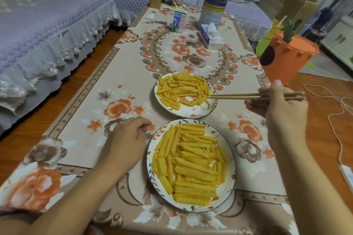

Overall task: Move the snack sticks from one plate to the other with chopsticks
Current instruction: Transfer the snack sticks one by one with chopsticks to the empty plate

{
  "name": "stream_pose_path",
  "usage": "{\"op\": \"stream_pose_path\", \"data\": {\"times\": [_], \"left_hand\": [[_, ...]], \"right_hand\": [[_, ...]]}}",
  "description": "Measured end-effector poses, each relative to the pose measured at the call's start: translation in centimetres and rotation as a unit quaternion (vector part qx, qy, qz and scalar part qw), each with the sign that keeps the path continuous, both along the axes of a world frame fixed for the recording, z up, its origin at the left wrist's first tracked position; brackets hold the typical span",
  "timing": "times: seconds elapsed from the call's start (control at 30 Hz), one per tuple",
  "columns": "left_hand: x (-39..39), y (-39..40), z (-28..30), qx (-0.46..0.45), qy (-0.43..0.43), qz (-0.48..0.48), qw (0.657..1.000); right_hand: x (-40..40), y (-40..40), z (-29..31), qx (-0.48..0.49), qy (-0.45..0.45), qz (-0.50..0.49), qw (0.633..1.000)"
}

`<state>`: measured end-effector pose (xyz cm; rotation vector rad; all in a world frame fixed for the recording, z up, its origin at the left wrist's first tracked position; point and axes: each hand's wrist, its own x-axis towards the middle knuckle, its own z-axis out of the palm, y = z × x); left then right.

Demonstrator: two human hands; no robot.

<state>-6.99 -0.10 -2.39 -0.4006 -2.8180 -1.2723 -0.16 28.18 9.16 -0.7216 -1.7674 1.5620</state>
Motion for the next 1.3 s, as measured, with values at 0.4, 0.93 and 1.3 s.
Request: {"op": "stream_pose_path", "data": {"times": [0.4,0.93,1.3], "left_hand": [[-0.1,-0.1,-0.1,-0.008,-0.005,-0.003,1.000],[0.0,-0.4,0.4,0.009,-0.006,0.005,1.000],[0.0,-0.6,0.3,0.010,-0.018,-0.001,1.000]], "right_hand": [[-2.2,-2.3,-3.8,0.083,0.002,0.014,0.996],[2.3,-4.9,5.1,-0.027,-0.124,0.322,0.938],[2.5,-7.0,4.7,0.026,-0.172,0.348,0.921]]}}
